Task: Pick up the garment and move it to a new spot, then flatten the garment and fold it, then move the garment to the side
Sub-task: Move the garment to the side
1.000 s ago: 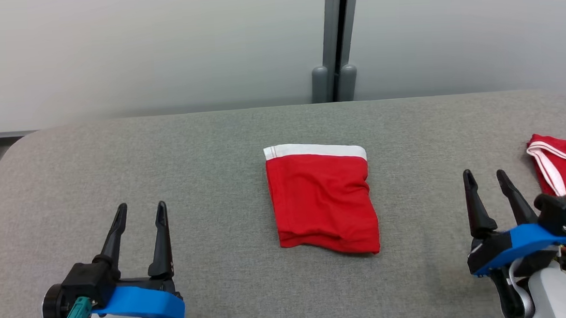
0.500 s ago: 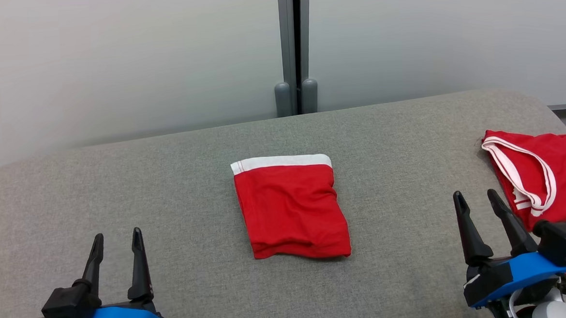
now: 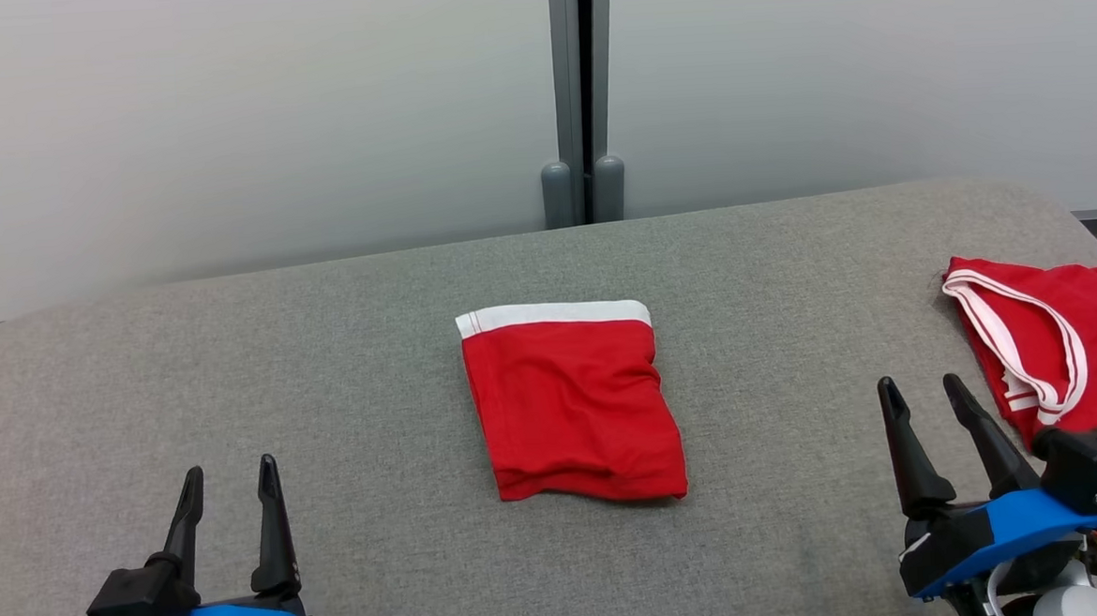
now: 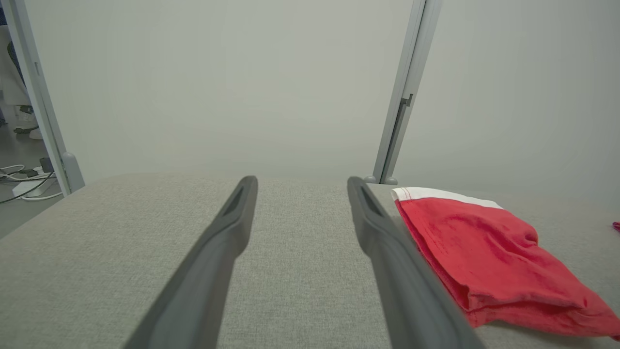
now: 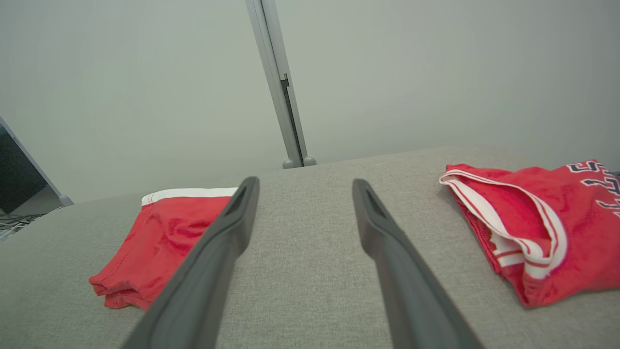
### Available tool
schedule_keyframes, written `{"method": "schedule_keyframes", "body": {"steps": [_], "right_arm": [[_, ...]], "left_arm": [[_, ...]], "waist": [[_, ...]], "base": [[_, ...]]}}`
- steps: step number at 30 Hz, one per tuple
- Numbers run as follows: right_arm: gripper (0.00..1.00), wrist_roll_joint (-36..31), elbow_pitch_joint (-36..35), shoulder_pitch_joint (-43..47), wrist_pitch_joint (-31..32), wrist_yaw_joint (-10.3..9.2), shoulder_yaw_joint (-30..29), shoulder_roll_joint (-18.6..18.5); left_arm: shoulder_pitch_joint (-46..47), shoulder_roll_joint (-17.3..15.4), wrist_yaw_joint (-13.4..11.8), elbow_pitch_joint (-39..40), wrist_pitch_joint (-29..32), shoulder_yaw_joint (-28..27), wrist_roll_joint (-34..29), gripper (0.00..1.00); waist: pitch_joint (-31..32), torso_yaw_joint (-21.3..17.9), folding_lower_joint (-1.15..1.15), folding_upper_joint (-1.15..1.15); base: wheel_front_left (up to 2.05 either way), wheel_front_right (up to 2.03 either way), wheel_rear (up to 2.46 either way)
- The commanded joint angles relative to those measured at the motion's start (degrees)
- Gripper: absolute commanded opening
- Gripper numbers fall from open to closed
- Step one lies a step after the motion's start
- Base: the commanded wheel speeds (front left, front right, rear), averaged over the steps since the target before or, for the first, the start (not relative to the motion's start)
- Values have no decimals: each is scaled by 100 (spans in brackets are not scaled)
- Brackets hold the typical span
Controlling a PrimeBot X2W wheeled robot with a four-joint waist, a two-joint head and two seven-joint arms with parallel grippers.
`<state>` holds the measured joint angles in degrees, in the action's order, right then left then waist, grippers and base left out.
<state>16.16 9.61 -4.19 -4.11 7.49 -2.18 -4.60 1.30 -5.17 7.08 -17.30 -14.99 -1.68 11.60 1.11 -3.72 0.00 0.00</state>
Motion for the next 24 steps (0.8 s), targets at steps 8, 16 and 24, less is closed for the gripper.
{"method": "schedule_keyframes", "body": {"steps": [8, 16, 24], "right_arm": [[100, 25, 32, 106, 17, 1, 15, 37], [100, 43, 36, -3, 205, 1, 19, 56], [100, 229, 139, -865, 1195, 1, 167, 10]], "left_arm": [[-71, 36, 30, 2, -25, -2, -47, 100], [-65, 65, 40, 61, -25, 9, -58, 100], [85, 74, 48, 224, -25, 19, -92, 100]], "waist": [[-23, 51, 0, 0], [-38, 152, 0, 0], [-317, 403, 0, 0]], "base": [[0, 0, 0], [0, 0, 0], [0, 0, 0]]}}
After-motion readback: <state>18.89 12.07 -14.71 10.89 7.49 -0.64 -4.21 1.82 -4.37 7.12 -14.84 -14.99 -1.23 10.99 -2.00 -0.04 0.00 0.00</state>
